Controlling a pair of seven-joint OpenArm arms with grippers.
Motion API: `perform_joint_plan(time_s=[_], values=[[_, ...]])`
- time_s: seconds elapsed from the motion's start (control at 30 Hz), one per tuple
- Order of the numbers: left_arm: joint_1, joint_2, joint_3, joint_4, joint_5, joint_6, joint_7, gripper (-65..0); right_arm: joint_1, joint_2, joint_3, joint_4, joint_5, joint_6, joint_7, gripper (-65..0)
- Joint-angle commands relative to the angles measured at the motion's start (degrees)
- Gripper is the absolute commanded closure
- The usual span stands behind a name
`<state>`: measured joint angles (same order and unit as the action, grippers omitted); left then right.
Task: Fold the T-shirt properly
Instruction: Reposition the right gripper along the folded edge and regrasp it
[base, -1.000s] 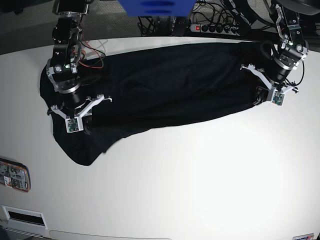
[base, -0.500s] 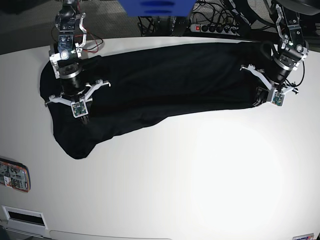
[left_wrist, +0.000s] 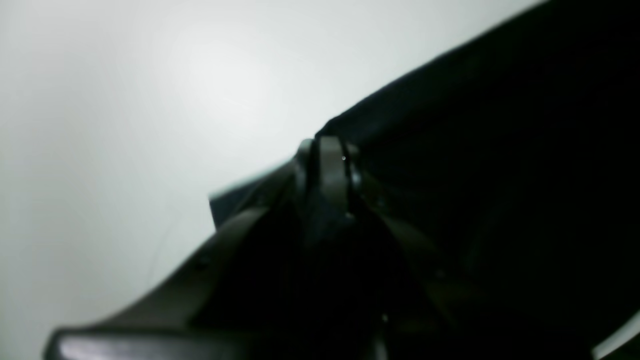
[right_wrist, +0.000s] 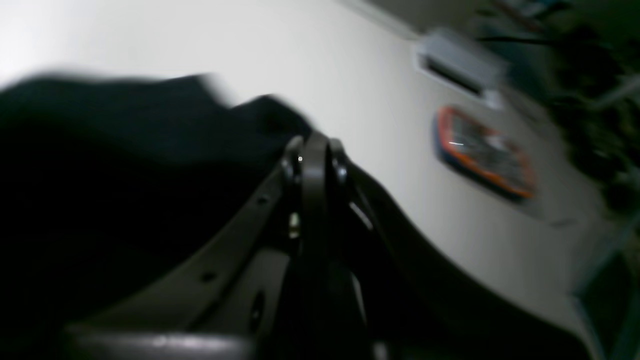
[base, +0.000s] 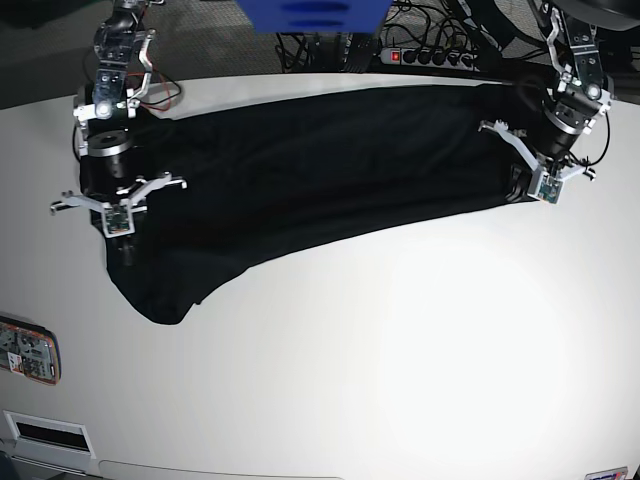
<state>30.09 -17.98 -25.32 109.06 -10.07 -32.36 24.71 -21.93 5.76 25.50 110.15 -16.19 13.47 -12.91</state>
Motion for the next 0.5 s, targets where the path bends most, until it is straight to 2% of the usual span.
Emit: perform_joint_plan(time_s=[0.0,0.2,0.4,0.47], values=[[0.5,-0.5,0.6,0.9,0.4,-0.2,-1.7,0.0,0.3,0.4,0.5,1.3,0.4,-0.3,2.8,0.0],[1.6,0.9,2.2,0.3,4.6,-0.2,-1.7,0.0,-5.1,0.4,1.0,1.3,0.4,-0.3,6.8,0.0],[1.9,1.0,2.2,-2.1,4.5,-0.2,-1.7,0.0,-8.4,0.4,0.0,0.7,0.7,-0.3,6.0,0.0],[1.8,1.0,2.2,-3.0,4.3,-0.2,-1.7,0.0,-8.4,0.4,-1.8,0.7,0.7,-0.3,2.9,0.0]])
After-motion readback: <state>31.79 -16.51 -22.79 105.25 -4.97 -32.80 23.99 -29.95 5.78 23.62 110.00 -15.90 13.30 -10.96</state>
